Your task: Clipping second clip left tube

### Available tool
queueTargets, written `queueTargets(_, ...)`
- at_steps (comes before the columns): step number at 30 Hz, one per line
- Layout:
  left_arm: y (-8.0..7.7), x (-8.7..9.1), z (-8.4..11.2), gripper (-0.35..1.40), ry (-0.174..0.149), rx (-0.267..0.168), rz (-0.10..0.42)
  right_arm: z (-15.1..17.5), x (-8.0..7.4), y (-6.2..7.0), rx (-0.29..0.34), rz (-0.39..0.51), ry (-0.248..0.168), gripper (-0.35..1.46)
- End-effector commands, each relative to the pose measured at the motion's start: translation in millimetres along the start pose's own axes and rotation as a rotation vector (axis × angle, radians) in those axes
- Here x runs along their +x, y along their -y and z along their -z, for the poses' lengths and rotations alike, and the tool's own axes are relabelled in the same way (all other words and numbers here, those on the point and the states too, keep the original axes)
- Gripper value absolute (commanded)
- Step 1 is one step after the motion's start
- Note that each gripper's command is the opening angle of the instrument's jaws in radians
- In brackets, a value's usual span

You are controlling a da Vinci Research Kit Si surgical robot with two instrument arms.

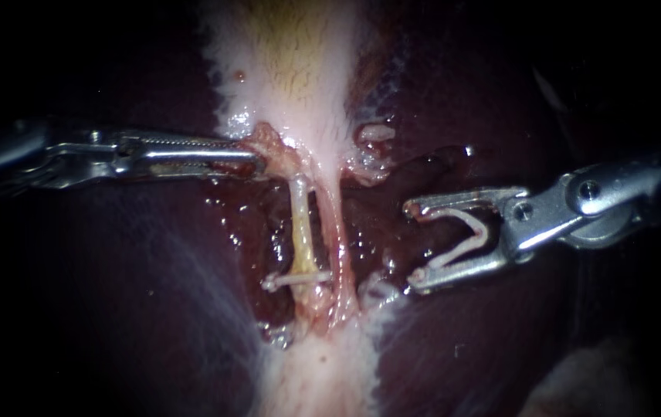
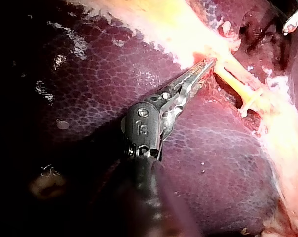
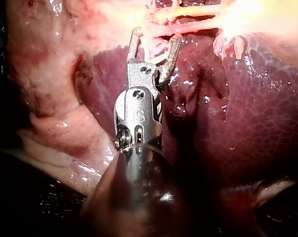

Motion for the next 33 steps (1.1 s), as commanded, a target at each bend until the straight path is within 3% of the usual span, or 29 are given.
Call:
queueTargets(1,0.0,0.0,0.0,-0.35,0.0,0.001,0.002,0.0,0.0,0.0,0.0,0.0,0.0,0.5)
queueTargets(4,-0.3,0.4,0.6,-0.35,0.001,-0.002,0.004,0.0,0.0,0.0,0.0,0.0,0.0,0.5)
queueTargets(8,-1.5,1.9,3.1,-0.35,0.004,0.002,0.013,0.0,0.0,0.0,0.0,0.0,0.0,0.5)
queueTargets(15,-3.4,5.5,7.9,-0.35,-0.03,0.014,0.024,0.1,0.0,0.0,0.0,0.0,0.0,0.5)
queueTargets(18,-4.1,6.4,8.8,-0.35,-0.041,0.013,0.025,0.1,0.0,0.0,0.0,0.0,0.0,0.5)
queueTargets(26,-4.6,6.4,9.0,-0.35,-0.042,0.016,0.025,-0.7,0.4,0.1,-0.002,0.006,0.001,0.5)
queueTargets(33,-4.8,5.9,8.8,-0.35,-0.043,0.019,0.022,-3.7,1.4,0.5,-0.011,-0.106,-0.006,0.5)
